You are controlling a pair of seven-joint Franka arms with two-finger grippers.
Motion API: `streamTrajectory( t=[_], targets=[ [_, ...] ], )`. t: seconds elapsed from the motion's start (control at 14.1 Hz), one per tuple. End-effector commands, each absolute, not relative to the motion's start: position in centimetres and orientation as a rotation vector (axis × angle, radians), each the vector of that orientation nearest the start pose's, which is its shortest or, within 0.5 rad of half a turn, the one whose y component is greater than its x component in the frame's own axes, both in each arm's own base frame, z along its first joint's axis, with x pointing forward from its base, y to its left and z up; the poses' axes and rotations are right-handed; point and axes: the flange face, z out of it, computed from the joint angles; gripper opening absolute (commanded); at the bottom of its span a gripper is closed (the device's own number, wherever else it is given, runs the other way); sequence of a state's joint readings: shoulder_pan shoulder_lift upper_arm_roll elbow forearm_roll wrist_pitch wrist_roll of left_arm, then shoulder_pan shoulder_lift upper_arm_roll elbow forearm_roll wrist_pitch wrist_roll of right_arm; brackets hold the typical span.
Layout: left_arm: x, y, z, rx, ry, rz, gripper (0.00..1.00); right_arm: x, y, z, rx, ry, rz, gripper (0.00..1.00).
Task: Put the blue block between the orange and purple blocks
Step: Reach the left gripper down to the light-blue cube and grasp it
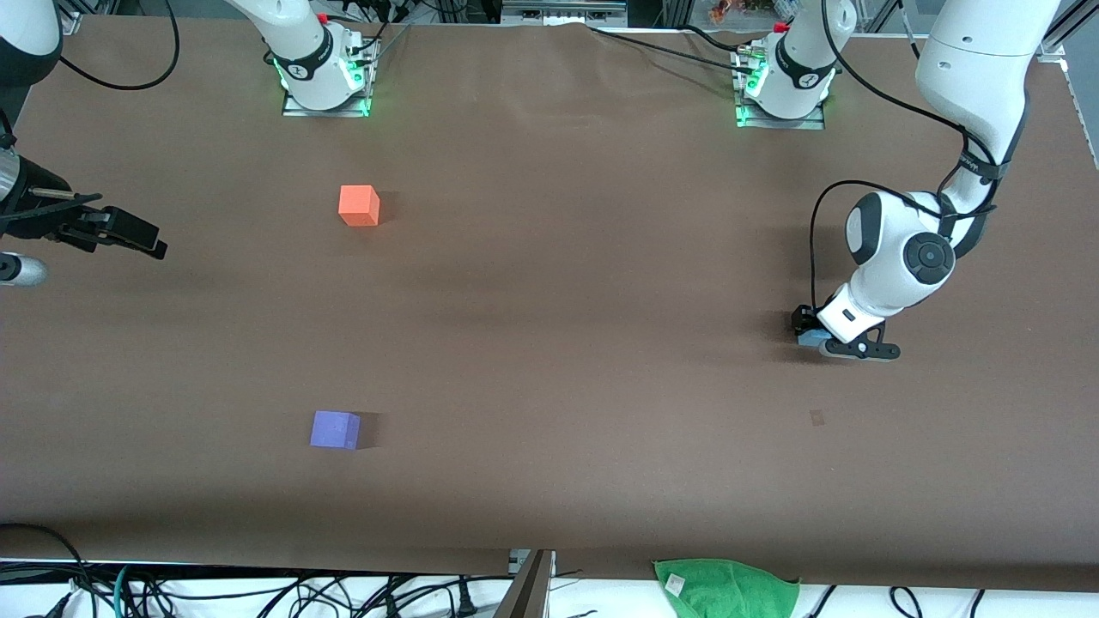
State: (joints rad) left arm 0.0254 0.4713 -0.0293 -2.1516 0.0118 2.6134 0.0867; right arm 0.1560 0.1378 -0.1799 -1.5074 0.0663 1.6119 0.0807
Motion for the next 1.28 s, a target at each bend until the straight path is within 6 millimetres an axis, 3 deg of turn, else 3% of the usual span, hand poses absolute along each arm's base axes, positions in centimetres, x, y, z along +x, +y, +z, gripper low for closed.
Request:
streamTrajectory(
  t=[0.0, 0.21, 0.28, 0.43, 0.57, 0.71, 0.78, 0.92, 1.07, 1.21],
  targets=[
    [57.4, 0.0, 20.2, -3.129, 0.222, 0.024, 0.12, 59.7, -0.3, 58.2, -3.09, 0.156, 0.035, 1.0],
    [60.3, -1.5, 26.5, -3.126, 0.247, 0.107, 0.13, 59.7, -0.3, 58.2, -3.09, 0.156, 0.035, 1.0],
    [61.4, -3.1, 29.0, -3.135, 0.275, 0.195, 0.14, 59.7, -0.3, 58.2, -3.09, 0.156, 0.035, 1.0],
    [62.2, -9.1, 33.3, -3.143, 0.393, 0.305, 0.14, 59.7, -0.3, 58.2, -3.085, 0.157, 0.035, 1.0],
    [61.7, -16.2, 35.6, -3.148, 0.506, 0.288, 0.14, 59.6, -0.4, 58.2, -3.085, 0.159, 0.037, 1.0],
    [61.0, -23.0, 35.1, -3.166, 0.401, 0.284, 0.18, 59.7, -0.4, 58.2, -3.084, 0.159, 0.035, 1.0],
    [60.5, -27.4, 34.4, -3.17, 0.346, 0.288, 0.2, 59.6, -0.3, 58.2, -3.082, 0.159, 0.037, 1.0],
    [59.5, -35.0, 32.2, -3.168, 0.206, 0.298, 0.21, 59.6, -0.3, 58.2, -3.082, 0.159, 0.042, 1.0],
    [58.5, -40.2, 29.5, -3.197, 0.161, 0.239, 0.24, 59.6, -0.5, 58.2, -3.081, 0.164, 0.039, 1.0],
    [57.3, -43.0, 26.1, -3.203, 0.082, 0.137, 0.25, 59.7, -0.6, 58.2, -3.079, 0.164, 0.027, 1.0]
  ],
)
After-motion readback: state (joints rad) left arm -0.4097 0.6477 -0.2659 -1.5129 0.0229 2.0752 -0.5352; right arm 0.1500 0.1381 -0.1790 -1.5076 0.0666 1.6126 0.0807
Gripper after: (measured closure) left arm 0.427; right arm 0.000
